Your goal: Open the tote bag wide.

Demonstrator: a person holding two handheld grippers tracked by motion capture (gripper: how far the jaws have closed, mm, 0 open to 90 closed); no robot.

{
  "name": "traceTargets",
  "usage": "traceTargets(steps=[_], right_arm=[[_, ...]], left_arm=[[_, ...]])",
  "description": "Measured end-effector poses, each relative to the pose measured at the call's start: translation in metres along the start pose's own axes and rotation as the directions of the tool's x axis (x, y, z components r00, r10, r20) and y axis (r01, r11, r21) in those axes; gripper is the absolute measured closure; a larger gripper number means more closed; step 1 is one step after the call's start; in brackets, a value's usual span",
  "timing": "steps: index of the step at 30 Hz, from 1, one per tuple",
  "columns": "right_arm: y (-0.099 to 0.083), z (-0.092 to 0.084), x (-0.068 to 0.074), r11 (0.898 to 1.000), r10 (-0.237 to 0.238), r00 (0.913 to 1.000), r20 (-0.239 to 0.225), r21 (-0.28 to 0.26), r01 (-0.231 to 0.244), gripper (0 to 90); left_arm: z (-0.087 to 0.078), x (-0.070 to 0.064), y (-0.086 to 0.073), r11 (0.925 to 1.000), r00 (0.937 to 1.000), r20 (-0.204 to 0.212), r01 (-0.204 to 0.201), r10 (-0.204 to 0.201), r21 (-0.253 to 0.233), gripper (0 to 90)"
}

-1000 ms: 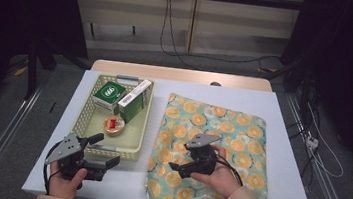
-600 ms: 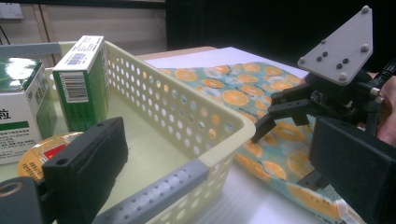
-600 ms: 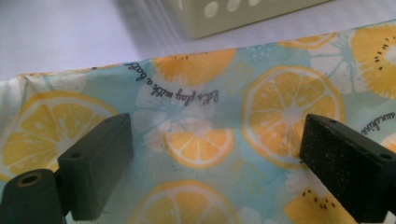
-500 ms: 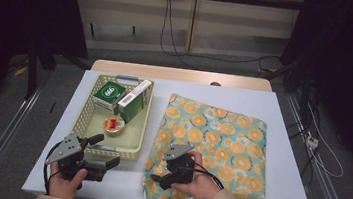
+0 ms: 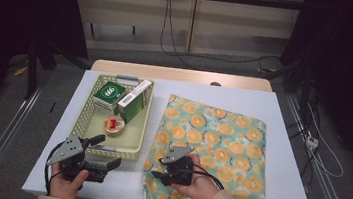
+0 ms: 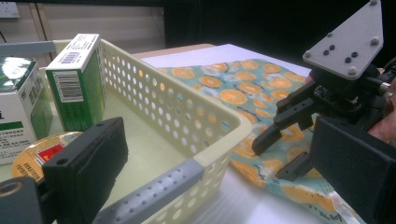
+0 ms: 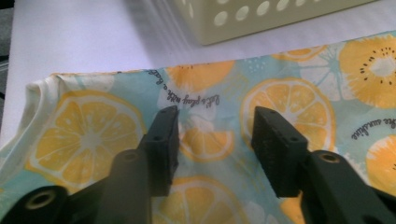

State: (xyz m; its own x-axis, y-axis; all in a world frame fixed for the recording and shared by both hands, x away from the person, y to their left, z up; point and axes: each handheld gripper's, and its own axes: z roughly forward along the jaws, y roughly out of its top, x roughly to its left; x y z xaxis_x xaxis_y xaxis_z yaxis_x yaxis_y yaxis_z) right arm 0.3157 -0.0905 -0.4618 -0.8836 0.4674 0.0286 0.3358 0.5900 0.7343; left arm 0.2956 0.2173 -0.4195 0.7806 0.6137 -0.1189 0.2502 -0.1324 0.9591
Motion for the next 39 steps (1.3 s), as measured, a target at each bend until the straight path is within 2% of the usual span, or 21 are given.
traceTargets(steps=[1, 2, 3, 5, 8, 11, 13, 16, 20, 22, 24, 25, 27, 29, 30, 32, 33, 34, 35, 36, 39], right_arm=[[0.0, 0.0, 0.0, 1.0, 0.005, 1.0, -0.004, 0.0, -0.005, 55.6], [0.0, 0.0, -0.001, 1.0, 0.005, 1.0, -0.002, 0.0, -0.005, 63.9], [0.001, 0.0, -0.003, 1.0, 0.005, 1.0, -0.004, -0.003, -0.005, 82.8], [0.001, 0.0, -0.004, 1.0, -0.007, 1.0, -0.007, -0.004, 0.007, 89.9], [0.002, 0.001, -0.003, 1.0, -0.025, 0.9997, 0.002, -0.003, 0.025, 90.0], [0.002, 0.0, -0.001, 1.0, -0.023, 0.9996, 0.018, -0.008, 0.023, 90.0], [0.002, -0.001, -0.003, 1.0, 0.0, 1.0, 0.005, -0.018, 0.0, 90.0], [0.001, -0.001, -0.007, 1.0, -0.001, 0.9996, 0.029, -0.03, 0.002, 90.0], [0.001, -0.003, -0.03, 0.996, 0.071, 0.9963, 0.048, -0.06, -0.068, 90.0], [0.001, -0.003, -0.035, 0.996, 0.07, 0.9959, 0.057, -0.056, -0.066, 90.0], [0.002, -0.004, -0.05, 0.994, 0.099, 0.992, 0.077, -0.062, -0.095, 90.0], [0.002, -0.005, -0.054, 0.994, 0.093, 0.9905, 0.1, -0.058, -0.088, 90.0], [0.002, -0.006, -0.06, 0.993, 0.104, 0.9894, 0.102, -0.058, -0.098, 90.0], [0.004, -0.01, -0.07, 0.993, 0.11, 0.9841, 0.139, -0.067, -0.102, 90.0], [0.005, -0.013, -0.076, 0.989, 0.134, 0.983, 0.125, -0.078, -0.125, 90.0], [0.007, -0.02, -0.083, 0.98, 0.178, 0.9827, 0.049, -0.097, -0.173, 90.0], [0.007, -0.023, -0.08, 0.983, 0.164, 0.9861, 0.03, -0.094, -0.16, 90.0], [0.007, -0.023, -0.08, 0.983, 0.164, 0.9861, 0.03, -0.094, -0.16, 90.0], [0.006, -0.026, -0.075, 0.984, 0.155, 0.988, 0.003, -0.085, -0.154, 85.5], [0.006, -0.03, -0.07, 0.986, 0.147, 0.9891, 0.007, -0.079, -0.146, 73.9], [0.002, -0.044, -0.058, 0.988, 0.134, 0.991, 0.003, -0.083, -0.133, 51.2]], left_arm=[[0.0, 0.0, 0.0, 1.0, 1.0, -0.001, -0.001, 0.001, 0.001, 4.2], [0.0, 0.0, 0.0, 1.0, 1.0, -0.001, 0.0, 0.0, 0.002, 4.3], [0.0, 0.0, 0.0, 1.0, 1.0, -0.001, 0.003, -0.003, 0.0, 4.2], [0.0, 0.0, 0.0, 1.0, 1.0, 0.001, -0.003, 0.003, 0.002, 4.2], [0.0, -0.001, 0.0, 1.0, 1.0, 0.001, -0.004, 0.004, 0.003, 4.3], [0.0, 0.0, 0.0, 1.0, 1.0, -0.001, -0.003, 0.003, 0.004, 4.2], [0.0, 0.0, 0.0, 1.0, 1.0, 0.0, -0.004, 0.004, 0.003, 4.3], [0.0, -0.001, 0.0, 1.0, 1.0, 0.0, 0.002, -0.002, 0.0, 4.2], [0.0, 0.0, 0.0, 1.0, 1.0, -0.004, 0.004, -0.004, 0.001, 4.3], [0.0, 0.001, 0.0, 1.0, 1.0, -0.008, -0.003, 0.003, 0.0, 4.3], [0.0, 0.001, -0.001, 1.0, 1.0, -0.008, -0.002, 0.002, 0.001, 4.3], [0.0, 0.001, -0.001, 1.0, 1.0, -0.009, -0.003, 0.003, 0.001, 4.3], [0.0, 0.001, 0.0, 1.0, 1.0, -0.004, -0.005, 0.005, -0.001, 4.3], [0.0, 0.001, -0.001, 1.0, 1.0, -0.002, -0.004, 0.004, 0.0, 4.3], [0.0, 0.001, -0.001, 1.0, 1.0, -0.003, -0.003, 0.003, 0.002, 4.3], [0.0, 0.001, -0.001, 1.0, 1.0, -0.004, 0.002, -0.002, 0.0, 4.3], [-0.001, 0.001, -0.001, 1.0, 1.0, -0.002, 0.005, -0.005, -0.003, 4.3], [-0.001, 0.001, -0.001, 1.0, 1.0, -0.004, 0.004, -0.004, -0.004, 4.3], [-0.002, 0.002, -0.001, 1.0, 1.0, -0.002, -0.002, 0.002, -0.001, 4.3], [-0.002, 0.002, -0.001, 1.0, 1.0, -0.002, 0.001, -0.001, 0.0, 4.3], [-0.001, 0.002, -0.002, 0.9999, 0.9999, -0.004, 0.01, -0.01, 0.001, 4.3]])
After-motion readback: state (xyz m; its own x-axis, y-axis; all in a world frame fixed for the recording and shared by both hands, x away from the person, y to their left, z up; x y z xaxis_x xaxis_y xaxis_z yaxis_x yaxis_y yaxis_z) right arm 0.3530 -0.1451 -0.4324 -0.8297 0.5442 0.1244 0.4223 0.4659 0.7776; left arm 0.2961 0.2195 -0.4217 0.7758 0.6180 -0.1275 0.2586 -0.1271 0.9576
